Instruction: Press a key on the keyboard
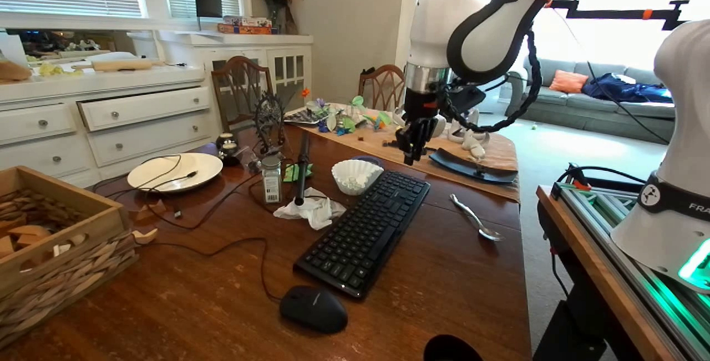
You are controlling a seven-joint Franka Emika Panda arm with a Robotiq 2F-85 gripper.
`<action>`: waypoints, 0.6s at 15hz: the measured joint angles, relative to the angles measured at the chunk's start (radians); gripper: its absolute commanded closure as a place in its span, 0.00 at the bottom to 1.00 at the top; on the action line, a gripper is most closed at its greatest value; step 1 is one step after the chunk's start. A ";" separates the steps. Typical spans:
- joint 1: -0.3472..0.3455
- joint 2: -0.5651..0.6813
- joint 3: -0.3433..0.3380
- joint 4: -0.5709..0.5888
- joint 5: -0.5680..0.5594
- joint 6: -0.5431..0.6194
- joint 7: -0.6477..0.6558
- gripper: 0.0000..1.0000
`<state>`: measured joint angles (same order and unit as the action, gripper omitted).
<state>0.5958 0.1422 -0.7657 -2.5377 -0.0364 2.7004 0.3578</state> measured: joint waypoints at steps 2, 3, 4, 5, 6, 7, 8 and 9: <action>0.031 -0.059 -0.019 0.005 -0.075 -0.059 0.086 0.22; 0.042 -0.089 -0.023 0.007 -0.118 -0.079 0.135 0.16; 0.050 -0.120 -0.023 0.008 -0.160 -0.098 0.179 0.07; 0.015 -0.151 0.023 0.009 -0.198 -0.123 0.222 0.01; -0.052 -0.180 0.105 0.009 -0.229 -0.154 0.265 0.00; -0.118 -0.206 0.186 0.009 -0.251 -0.183 0.303 0.00; -0.182 -0.228 0.267 0.008 -0.255 -0.221 0.328 0.00; -0.249 -0.249 0.348 0.004 -0.254 -0.257 0.341 0.00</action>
<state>0.3469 -0.1072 -0.4173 -2.5337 -0.2902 2.4431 0.6991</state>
